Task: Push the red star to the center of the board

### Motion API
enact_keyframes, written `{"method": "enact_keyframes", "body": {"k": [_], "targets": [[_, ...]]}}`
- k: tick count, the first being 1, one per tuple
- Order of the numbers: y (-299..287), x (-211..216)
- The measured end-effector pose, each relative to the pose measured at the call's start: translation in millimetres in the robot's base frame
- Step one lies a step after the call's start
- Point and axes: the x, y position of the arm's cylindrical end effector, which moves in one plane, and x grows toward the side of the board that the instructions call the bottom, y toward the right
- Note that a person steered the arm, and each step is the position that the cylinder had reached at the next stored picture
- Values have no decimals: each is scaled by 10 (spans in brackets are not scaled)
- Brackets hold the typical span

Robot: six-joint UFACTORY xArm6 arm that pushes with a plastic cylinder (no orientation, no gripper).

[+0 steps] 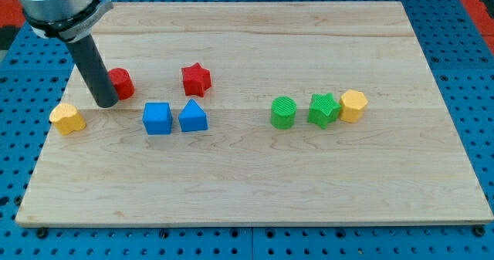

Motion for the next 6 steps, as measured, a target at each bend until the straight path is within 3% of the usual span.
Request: {"method": "enact_keyframes", "body": {"k": [1, 2, 4, 6], "targets": [[153, 25], [877, -157], [1320, -387], [2687, -388]]}}
